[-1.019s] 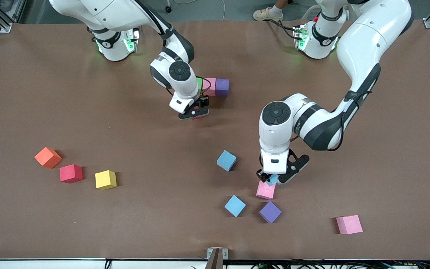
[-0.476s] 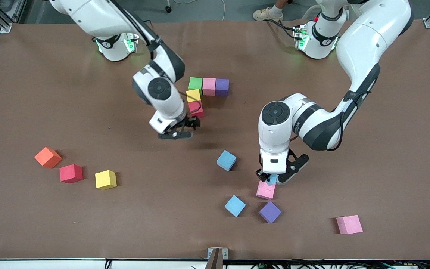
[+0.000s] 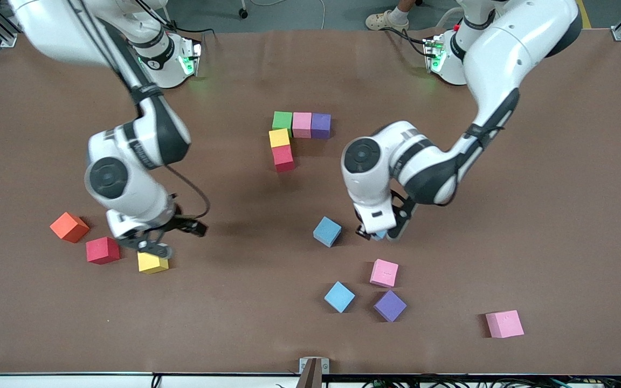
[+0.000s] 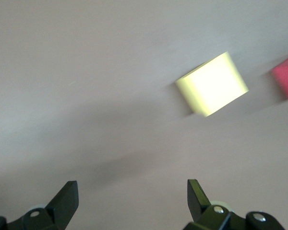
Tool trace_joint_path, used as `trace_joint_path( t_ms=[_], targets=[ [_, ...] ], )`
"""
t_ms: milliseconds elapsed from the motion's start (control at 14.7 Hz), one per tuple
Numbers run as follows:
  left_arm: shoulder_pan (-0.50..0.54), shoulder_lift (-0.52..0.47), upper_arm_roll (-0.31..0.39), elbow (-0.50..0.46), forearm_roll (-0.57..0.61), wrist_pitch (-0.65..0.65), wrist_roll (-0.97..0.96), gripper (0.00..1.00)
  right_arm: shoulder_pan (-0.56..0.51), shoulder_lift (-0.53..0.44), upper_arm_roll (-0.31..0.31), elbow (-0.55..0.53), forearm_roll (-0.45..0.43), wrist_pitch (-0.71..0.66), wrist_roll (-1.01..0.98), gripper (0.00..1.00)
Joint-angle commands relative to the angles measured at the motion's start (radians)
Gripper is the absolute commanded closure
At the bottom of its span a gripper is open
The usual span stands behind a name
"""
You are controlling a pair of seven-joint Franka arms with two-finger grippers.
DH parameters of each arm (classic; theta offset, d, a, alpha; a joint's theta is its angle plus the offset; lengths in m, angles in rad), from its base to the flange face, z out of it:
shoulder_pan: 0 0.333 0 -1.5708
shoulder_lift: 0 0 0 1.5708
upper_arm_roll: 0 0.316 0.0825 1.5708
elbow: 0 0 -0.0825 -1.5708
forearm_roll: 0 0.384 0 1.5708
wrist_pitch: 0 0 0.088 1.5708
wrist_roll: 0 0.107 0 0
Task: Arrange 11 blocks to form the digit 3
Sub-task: 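Grasp the yellow cube with the right gripper while the left gripper carries blue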
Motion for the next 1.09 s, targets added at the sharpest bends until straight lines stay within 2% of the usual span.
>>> trace_joint_path(
  t_ms=[0,272,611,815,1019],
  targets=[
    [-0.066,0.008,0.004,0.006,-0.063,-0.070,-0.196,0.92,-0.072,0.008,0.015,-0.005,0.016,-0.005,-0.150,0.00],
    [-0.148,0.034,0.006,0.006,-0.137,-0.082,-0.458,0.92,-0.138,0.074,0.016,0.007,0.012,0.007,-0.338,0.00],
    [-0.270,0.089,0.015,0.016,-0.162,-0.071,-0.721,0.92,-0.137,0.155,0.016,0.059,0.003,0.020,-0.538,0.00],
    [-0.357,0.092,0.079,0.020,-0.166,-0.007,-0.761,0.92,-0.135,0.191,0.015,0.099,0.001,0.025,-0.748,0.00],
    [-0.429,0.092,0.145,0.022,-0.205,0.054,-0.769,0.92,-0.144,0.206,0.015,0.119,0.000,0.044,-0.773,0.00]
  ],
)
